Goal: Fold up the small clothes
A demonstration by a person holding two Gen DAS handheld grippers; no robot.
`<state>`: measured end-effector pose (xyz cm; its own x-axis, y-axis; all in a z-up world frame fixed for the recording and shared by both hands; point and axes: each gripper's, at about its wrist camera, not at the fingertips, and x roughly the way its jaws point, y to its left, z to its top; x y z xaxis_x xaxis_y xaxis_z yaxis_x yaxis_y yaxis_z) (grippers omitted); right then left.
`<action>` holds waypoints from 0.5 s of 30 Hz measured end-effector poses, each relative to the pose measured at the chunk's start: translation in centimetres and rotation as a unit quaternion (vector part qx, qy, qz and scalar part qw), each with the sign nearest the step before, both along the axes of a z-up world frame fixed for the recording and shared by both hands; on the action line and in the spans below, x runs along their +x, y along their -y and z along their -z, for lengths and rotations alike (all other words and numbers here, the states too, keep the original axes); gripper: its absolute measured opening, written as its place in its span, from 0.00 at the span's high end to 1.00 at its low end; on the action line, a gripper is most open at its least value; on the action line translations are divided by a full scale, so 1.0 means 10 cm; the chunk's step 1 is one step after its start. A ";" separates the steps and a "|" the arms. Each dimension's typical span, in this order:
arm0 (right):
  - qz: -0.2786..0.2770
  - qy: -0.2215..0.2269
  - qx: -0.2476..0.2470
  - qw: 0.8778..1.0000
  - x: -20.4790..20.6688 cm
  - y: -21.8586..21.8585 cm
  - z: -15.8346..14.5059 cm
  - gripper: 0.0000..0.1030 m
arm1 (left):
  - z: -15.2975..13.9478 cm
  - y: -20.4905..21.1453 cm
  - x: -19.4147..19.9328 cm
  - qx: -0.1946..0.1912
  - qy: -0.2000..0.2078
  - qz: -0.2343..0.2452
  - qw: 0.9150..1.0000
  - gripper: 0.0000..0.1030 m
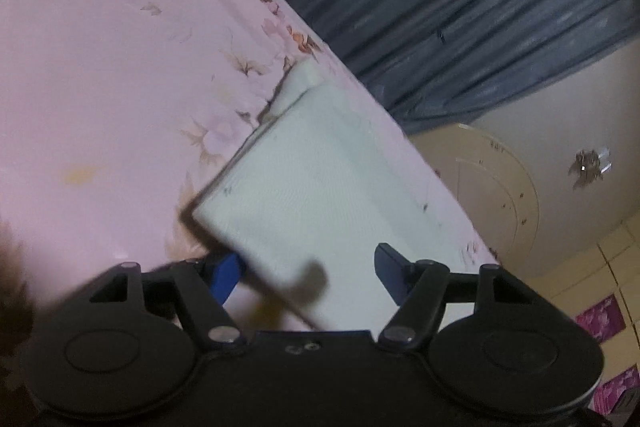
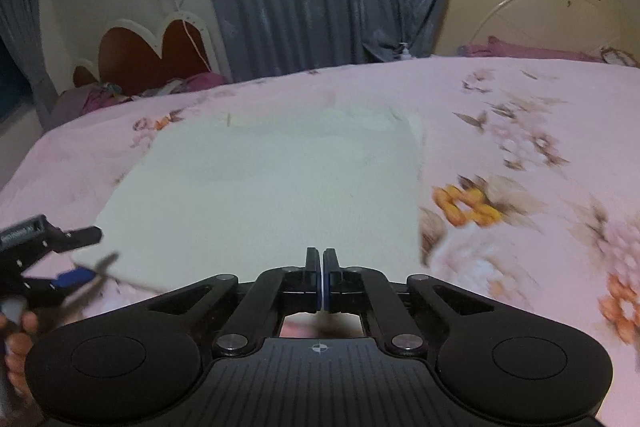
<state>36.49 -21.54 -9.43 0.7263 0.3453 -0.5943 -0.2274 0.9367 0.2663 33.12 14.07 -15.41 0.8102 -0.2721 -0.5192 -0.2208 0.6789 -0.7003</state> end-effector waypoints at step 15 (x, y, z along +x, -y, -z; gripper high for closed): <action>-0.036 -0.019 -0.002 0.999 1.04 -0.89 0.16 0.99 | 0.08 -0.03 0.44 -0.011 0.018 -0.051 0.998 0.70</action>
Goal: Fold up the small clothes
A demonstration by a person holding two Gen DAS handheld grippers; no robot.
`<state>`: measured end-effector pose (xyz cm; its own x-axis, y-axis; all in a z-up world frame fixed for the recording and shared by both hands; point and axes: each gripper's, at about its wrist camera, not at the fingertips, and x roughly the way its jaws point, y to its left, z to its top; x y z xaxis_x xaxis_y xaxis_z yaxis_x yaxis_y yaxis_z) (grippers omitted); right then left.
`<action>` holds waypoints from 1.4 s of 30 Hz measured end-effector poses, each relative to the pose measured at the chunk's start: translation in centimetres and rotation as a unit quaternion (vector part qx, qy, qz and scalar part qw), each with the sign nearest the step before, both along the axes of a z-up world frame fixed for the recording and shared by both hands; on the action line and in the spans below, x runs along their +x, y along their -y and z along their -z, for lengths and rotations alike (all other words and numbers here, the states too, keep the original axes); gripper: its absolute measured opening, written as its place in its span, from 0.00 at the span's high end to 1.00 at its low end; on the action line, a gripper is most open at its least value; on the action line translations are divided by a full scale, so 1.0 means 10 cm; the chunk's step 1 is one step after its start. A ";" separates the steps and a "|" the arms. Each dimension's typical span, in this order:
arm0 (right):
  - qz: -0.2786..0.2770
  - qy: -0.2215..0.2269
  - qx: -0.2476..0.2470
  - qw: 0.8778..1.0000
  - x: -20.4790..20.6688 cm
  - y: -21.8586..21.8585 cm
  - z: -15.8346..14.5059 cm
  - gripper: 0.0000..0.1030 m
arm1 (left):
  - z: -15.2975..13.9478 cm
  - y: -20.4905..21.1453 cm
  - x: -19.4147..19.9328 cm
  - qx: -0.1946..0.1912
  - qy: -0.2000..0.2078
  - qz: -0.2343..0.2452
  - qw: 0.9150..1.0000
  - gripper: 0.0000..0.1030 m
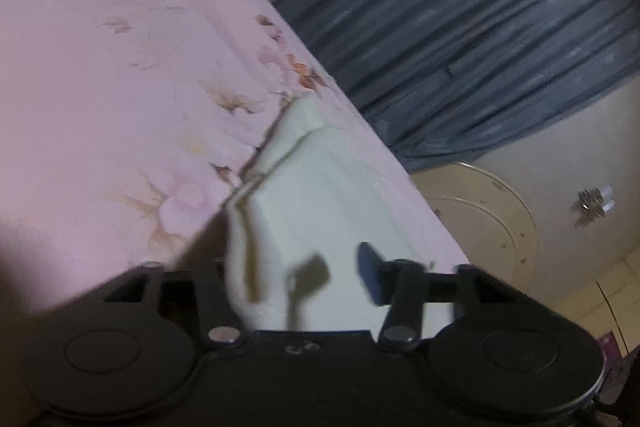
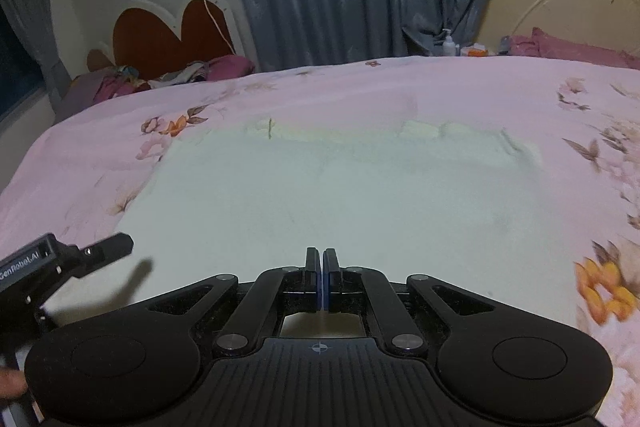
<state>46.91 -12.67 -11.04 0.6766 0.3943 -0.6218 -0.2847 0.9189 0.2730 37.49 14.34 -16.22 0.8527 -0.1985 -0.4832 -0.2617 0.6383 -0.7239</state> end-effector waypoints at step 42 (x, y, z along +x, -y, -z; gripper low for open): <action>0.032 -0.011 0.180 0.983 -0.06 2.23 -0.13 0.47 | -0.94 1.83 0.53 0.223 0.020 0.247 0.943 0.57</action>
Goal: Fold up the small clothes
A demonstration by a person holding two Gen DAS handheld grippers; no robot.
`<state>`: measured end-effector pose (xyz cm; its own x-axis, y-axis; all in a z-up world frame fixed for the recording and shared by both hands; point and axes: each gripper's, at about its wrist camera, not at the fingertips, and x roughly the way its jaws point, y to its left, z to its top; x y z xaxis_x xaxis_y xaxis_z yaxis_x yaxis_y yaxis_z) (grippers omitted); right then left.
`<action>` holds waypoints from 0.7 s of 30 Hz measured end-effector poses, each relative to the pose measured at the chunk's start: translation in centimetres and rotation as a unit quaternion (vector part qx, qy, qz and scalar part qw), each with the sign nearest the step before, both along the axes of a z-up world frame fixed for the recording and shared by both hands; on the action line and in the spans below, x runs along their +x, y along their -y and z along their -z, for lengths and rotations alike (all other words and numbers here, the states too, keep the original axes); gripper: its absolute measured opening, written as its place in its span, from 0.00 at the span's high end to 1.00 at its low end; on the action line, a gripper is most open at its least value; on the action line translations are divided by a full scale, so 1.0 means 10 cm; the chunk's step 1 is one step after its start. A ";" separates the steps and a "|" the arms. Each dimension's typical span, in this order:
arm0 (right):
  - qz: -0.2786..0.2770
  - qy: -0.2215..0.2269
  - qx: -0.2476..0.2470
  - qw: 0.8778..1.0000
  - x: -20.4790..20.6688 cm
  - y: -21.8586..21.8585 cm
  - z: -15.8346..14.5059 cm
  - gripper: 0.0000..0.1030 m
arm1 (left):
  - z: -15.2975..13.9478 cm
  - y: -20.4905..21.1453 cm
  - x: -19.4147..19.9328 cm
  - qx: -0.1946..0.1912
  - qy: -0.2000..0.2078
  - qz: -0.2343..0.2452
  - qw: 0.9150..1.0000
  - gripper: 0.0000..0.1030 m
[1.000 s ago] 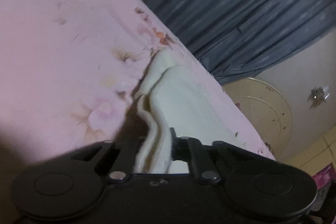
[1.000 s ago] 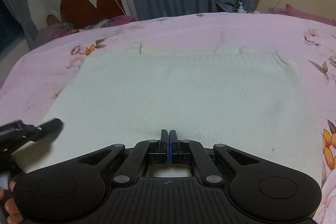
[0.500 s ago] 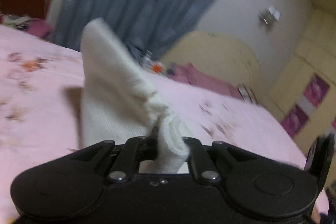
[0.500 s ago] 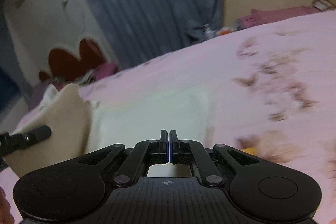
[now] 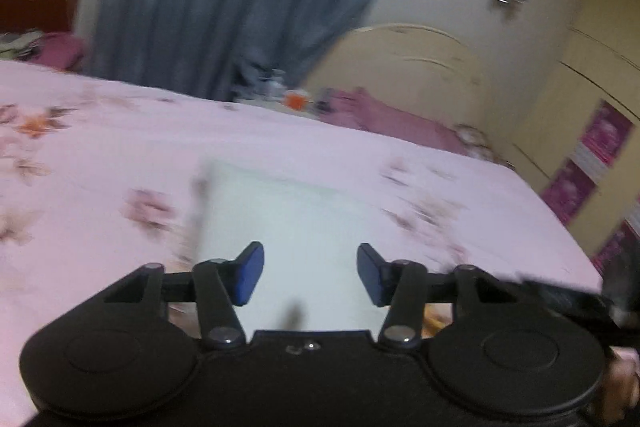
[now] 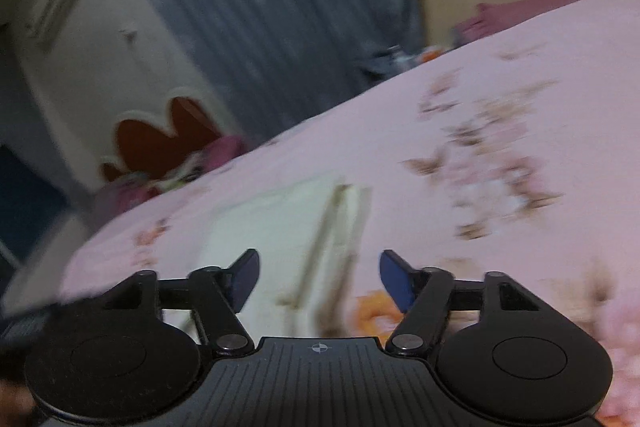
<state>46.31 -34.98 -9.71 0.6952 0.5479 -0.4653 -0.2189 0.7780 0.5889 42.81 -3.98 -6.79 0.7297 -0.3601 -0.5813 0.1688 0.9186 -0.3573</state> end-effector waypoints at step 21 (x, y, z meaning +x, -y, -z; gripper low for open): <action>-0.050 -0.033 -0.091 0.994 0.32 -0.73 0.08 0.89 | 0.32 0.03 0.28 0.058 -0.019 0.093 0.994 0.76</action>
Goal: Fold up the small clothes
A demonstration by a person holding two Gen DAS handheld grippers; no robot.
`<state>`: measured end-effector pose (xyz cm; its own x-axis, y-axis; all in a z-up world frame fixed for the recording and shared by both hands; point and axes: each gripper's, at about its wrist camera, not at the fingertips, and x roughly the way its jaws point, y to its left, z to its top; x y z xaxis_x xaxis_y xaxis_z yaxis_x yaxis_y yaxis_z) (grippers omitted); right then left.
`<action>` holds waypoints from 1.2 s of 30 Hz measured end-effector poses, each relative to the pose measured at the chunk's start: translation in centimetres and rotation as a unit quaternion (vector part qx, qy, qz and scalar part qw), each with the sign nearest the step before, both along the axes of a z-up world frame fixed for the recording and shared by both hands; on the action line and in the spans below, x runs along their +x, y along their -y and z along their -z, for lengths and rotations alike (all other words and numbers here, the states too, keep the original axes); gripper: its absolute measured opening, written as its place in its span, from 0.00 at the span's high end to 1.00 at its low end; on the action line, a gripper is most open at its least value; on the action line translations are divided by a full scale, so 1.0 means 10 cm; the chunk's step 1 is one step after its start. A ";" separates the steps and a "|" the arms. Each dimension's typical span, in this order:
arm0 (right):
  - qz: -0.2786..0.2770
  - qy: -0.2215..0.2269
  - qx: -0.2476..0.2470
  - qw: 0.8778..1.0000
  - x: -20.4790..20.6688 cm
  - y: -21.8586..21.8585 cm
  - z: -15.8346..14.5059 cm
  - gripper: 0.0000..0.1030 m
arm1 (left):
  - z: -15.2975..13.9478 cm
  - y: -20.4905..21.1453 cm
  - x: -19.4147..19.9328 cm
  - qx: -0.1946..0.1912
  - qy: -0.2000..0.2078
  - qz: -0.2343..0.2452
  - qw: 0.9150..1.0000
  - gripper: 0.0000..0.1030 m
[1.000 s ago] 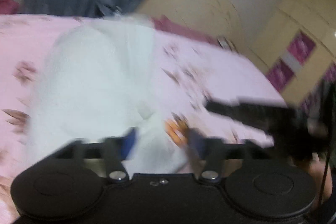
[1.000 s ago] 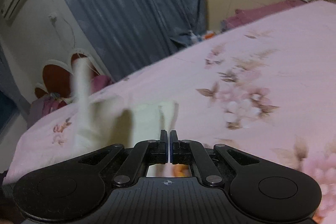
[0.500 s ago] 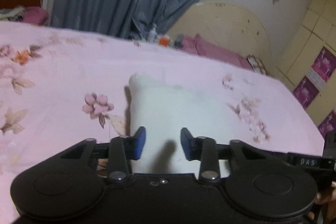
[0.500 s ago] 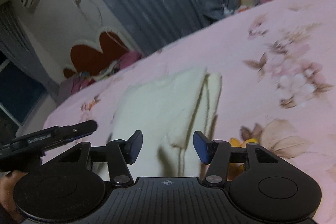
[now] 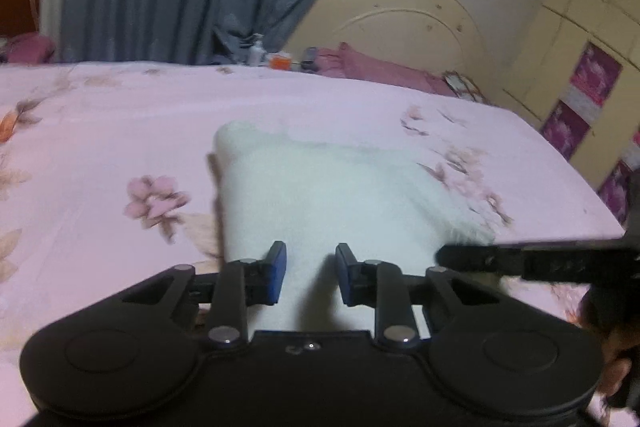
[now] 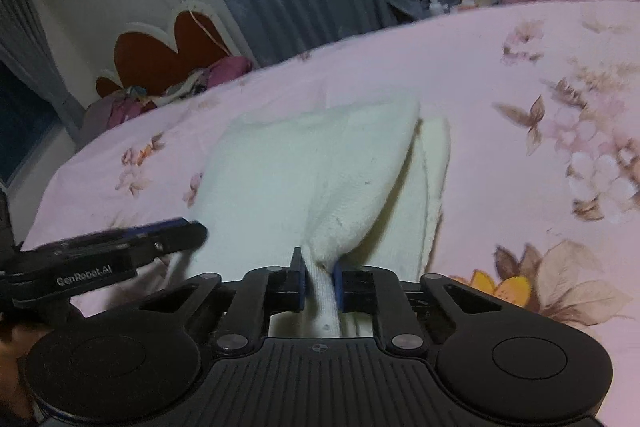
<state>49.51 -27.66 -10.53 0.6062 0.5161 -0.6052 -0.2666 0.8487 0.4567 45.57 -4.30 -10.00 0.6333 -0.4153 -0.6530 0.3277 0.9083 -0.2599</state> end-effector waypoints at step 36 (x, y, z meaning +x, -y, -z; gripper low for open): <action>0.005 -0.004 -0.098 0.995 0.89 -0.19 0.12 0.85 | 0.32 0.29 1.14 0.007 -0.035 0.029 0.999 0.67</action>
<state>58.36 -25.77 -11.78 0.6060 0.3815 -0.6981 -0.2538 0.9244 0.2848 56.98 -7.24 -13.18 0.5617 -0.4407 -0.7002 0.3608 0.8921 -0.2720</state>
